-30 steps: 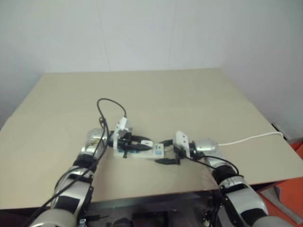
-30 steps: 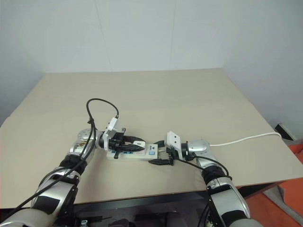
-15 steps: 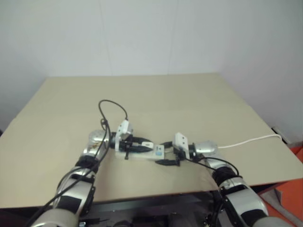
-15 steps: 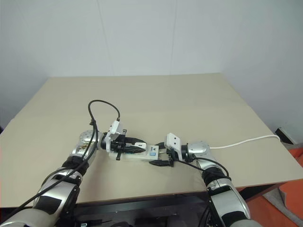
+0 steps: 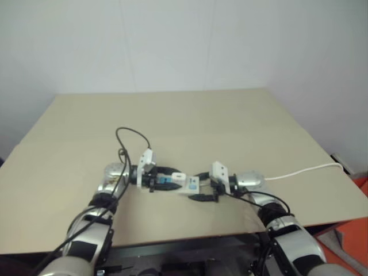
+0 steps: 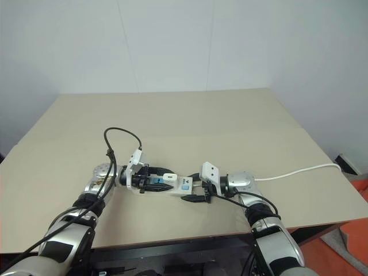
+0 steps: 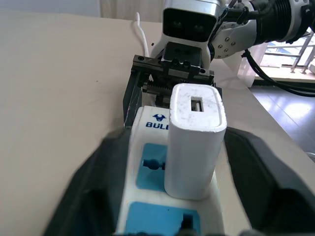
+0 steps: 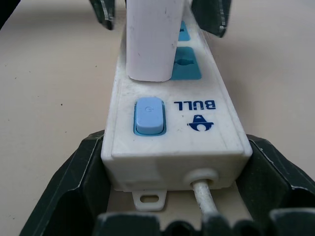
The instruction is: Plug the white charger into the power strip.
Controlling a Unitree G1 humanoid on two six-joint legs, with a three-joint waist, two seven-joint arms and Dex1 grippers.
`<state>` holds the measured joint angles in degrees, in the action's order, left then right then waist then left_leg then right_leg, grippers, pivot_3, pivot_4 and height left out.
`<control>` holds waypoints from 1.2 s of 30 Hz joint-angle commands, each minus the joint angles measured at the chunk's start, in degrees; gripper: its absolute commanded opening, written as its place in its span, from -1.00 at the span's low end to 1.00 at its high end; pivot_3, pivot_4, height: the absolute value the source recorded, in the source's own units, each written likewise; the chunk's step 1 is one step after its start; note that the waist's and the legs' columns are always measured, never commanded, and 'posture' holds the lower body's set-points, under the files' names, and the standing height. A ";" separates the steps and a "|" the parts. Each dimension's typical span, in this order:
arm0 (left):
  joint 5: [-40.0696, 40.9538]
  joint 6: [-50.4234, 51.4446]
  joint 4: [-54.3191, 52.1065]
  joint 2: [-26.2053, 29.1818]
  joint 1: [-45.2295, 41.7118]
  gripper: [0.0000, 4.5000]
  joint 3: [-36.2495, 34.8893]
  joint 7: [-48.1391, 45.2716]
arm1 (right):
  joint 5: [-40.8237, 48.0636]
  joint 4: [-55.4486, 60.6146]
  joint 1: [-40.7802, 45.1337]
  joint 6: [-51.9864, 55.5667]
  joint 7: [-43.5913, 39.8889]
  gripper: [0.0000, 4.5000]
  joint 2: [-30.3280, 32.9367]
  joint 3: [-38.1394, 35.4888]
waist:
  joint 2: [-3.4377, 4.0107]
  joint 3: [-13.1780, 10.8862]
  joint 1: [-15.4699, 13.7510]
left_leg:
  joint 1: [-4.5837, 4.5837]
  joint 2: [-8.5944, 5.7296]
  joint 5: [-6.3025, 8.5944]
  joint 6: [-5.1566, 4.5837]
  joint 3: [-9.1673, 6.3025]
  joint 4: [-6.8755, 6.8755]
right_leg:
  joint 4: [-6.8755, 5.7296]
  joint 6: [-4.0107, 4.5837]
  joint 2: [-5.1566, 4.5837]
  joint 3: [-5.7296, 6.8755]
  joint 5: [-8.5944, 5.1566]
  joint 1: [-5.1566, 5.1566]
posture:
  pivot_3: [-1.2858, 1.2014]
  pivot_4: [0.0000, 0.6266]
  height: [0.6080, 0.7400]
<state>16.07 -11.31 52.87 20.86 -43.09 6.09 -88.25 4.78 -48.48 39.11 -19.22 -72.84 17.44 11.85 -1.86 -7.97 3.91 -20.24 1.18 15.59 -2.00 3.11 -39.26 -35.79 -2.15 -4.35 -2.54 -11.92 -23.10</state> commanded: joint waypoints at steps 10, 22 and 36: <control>3.98 3.42 -13.04 9.26 3.14 0.99 -6.33 -3.56 | -1.12 -1.04 -0.26 -0.36 0.89 0.52 1.72 -0.31 | -0.17 -0.17 -0.14 | -0.15 -0.01 0.00 0.00 0.01 0.34 | 0.12 0.36 -0.05 0.03 0.12 -0.23 | 0.03 -0.52 1.00; 11.91 13.80 -37.93 21.20 16.34 1.00 -17.81 3.32 | 9.72 20.22 -7.51 6.03 -8.99 0.99 12.90 -7.43 | -0.13 -0.51 -1.85 | -2.42 -0.11 0.07 -0.09 -0.07 0.39 | 0.06 0.40 -0.34 0.30 0.22 -2.32 | 0.03 -0.52 1.00; 13.62 17.62 -50.30 31.05 29.72 1.00 -23.11 6.26 | 16.13 43.33 -27.34 16.03 -5.56 0.99 35.06 -22.57 | -0.10 -0.87 -3.21 | -2.78 -0.23 0.06 -0.12 0.09 0.24 | 0.35 0.37 -0.33 0.40 0.21 -2.70 | 0.03 -0.52 1.00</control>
<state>27.73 5.88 5.45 51.57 -13.42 -14.94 -83.00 19.23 -8.08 12.62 -4.42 -78.92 51.36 -8.25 -1.96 -8.84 0.70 -22.96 0.98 15.65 -2.11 3.20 -39.03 -35.43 -1.77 -4.62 -2.16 -11.71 -25.72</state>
